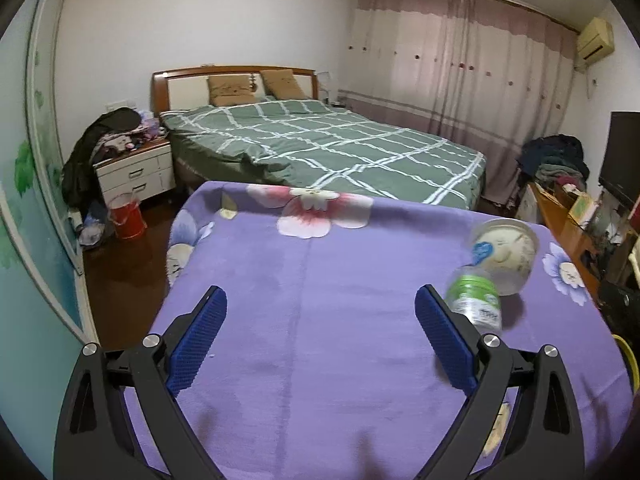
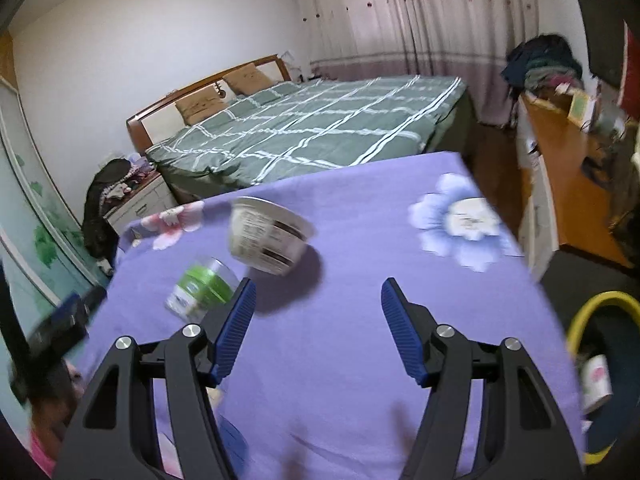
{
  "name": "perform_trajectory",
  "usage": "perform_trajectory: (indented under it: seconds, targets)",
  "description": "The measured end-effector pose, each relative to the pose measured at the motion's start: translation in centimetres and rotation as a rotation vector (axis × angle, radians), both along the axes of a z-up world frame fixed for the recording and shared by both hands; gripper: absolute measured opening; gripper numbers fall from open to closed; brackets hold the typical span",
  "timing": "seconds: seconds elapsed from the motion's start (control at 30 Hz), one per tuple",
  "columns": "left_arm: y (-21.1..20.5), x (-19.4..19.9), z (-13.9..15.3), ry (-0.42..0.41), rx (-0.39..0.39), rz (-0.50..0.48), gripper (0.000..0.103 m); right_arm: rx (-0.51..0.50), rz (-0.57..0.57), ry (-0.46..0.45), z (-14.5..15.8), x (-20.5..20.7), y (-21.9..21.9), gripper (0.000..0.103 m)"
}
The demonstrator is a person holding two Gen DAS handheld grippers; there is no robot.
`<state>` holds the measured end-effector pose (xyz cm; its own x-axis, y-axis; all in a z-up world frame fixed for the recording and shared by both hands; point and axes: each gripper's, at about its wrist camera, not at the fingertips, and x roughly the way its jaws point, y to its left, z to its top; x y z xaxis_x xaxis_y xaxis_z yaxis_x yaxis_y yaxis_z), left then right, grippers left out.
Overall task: Collect trash
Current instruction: 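Move the right gripper to the white yogurt cup and grasp its rim, then carry the yogurt cup over the yellow bin and open the right gripper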
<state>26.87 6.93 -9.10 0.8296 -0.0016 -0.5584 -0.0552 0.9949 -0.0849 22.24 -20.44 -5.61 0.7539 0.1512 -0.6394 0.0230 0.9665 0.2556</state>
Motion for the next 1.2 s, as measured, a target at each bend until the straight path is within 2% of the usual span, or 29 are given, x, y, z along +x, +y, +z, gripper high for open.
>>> perform_trajectory:
  seconds: [0.3, 0.37, 0.57, 0.77, 0.87, 0.93, 1.07, 1.2]
  targets:
    - [0.9, 0.4, -1.0, -0.015, -0.039, 0.066, 0.096, 0.0, -0.025, 0.027, -1.0, 5.9, 4.5, 0.068]
    - [1.1, 0.2, -0.9, -0.024, -0.037, 0.082, 0.096, -0.01, -0.031, 0.035, -1.2, 6.8, 5.1, 0.072]
    - [1.4, 0.1, -0.8, -0.041, -0.021, 0.119, 0.096, -0.009, -0.059, 0.08, -2.4, 8.9, 5.2, 0.076]
    - [1.6, 0.1, -0.9, -0.041, -0.024, 0.125, 0.096, 0.035, -0.066, 0.111, -3.5, 10.4, 5.1, 0.081]
    - [1.6, 0.0, -0.9, -0.042, -0.023, 0.124, 0.096, 0.04, -0.066, 0.114, -3.9, 10.8, 5.2, 0.08]
    - [1.6, 0.0, -0.9, -0.041, -0.025, 0.123, 0.096, 0.031, -0.052, 0.11, -4.0, 10.7, 5.3, 0.071]
    - [1.5, -0.1, -0.9, -0.044, -0.022, 0.124, 0.096, 0.028, -0.054, 0.079, -3.2, 9.9, 5.1, 0.071]
    - [1.4, -0.1, -0.8, -0.049, -0.013, 0.121, 0.096, 0.005, -0.029, 0.039, -1.0, 7.9, 4.8, 0.071]
